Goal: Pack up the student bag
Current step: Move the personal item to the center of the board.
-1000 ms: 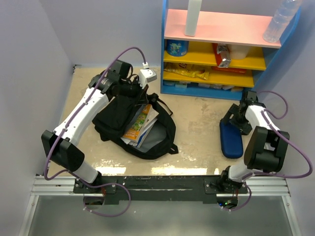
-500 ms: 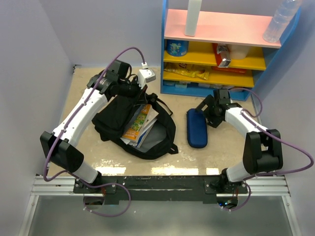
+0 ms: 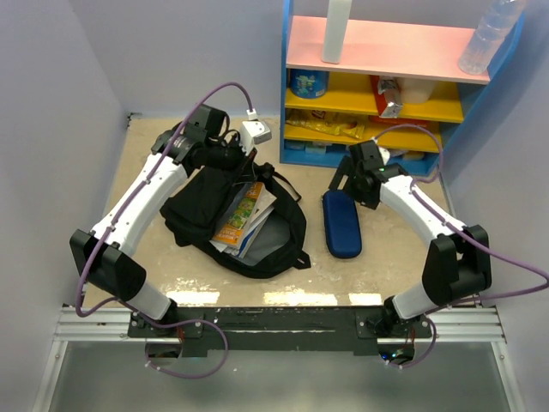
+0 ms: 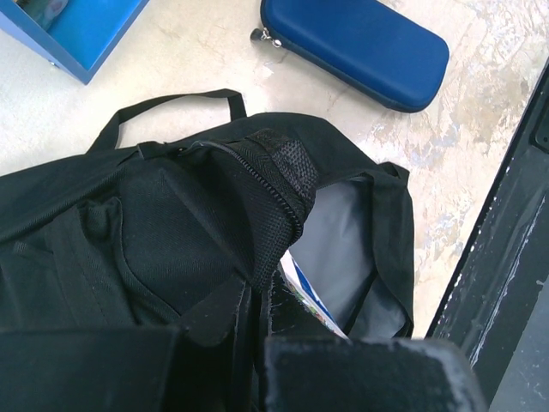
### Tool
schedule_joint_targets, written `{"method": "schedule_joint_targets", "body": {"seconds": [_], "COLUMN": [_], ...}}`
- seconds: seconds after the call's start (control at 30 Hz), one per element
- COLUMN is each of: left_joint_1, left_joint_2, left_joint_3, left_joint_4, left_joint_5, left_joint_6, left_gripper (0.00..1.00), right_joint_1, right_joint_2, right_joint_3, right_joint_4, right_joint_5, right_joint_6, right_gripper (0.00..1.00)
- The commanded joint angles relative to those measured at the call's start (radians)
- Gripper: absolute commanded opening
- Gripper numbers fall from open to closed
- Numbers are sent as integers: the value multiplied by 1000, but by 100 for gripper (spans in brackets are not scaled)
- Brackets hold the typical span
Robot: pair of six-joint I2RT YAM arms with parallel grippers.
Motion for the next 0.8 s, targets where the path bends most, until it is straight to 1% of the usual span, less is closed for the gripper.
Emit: {"method": "schedule_joint_targets", "body": {"seconds": [0.0,0.2,0.33,0.43,0.57,0.6,0.63,0.7,0.77], "left_joint_1": [6,8,8,8,8,8,8,8,8], "left_joint_2": [-42,-45,-42,-36,-28,-25,-22,-13,0], "left_joint_3": [56,64,82,99,119,130,135,153,165], "left_joint_4": [3,-6,-20,-37,-54,-57,-60,-72,-86], "left_joint_5": [17,23,14,13,7,7,5,2,2], "left_joint_6": [-8,-18,-10,-7,-7,-7,-8,-10,-10], "left_gripper": [0,0,0,0,0,0,0,0,0], "right_joint_1": [57,16,-12,-17,-17,-12,-8,12,31], "right_joint_2": [24,-22,-28,-20,-23,-34,-45,-98,-160], "right_joint_3": [16,-84,-186,-228,-283,-300,-346,-400,-499], "right_joint_4": [-151,-101,-32,-15,40,89,120,196,267], "right_joint_5": [114,78,43,38,-29,-93,-125,-175,-187], "right_joint_6": [-69,-38,2,34,69,100,117,187,235], "right_gripper": [99,99,99,99,99,99,99,99,99]}}
